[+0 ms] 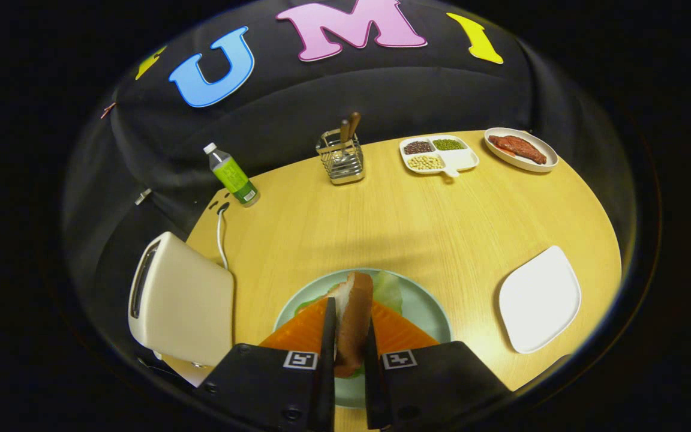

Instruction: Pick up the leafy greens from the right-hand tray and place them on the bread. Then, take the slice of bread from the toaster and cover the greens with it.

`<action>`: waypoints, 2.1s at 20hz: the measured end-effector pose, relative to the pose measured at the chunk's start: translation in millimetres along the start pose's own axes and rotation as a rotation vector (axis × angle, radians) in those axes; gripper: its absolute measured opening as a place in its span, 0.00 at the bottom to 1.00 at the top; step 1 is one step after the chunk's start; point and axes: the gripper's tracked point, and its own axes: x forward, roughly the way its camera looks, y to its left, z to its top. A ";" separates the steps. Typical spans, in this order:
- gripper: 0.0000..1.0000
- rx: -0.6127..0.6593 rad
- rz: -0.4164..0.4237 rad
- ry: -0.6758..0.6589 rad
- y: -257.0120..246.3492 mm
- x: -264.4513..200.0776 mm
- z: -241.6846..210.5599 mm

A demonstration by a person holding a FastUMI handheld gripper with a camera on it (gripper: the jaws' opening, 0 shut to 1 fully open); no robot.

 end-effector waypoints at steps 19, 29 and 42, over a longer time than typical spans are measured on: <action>1.00 -0.229 -0.182 -0.373 -53.7 -136.3 100.7; 0.98 -0.301 -0.198 -0.684 -56.5 -279.7 158.7; 0.98 -0.317 -0.095 -0.650 -84.2 -301.2 147.4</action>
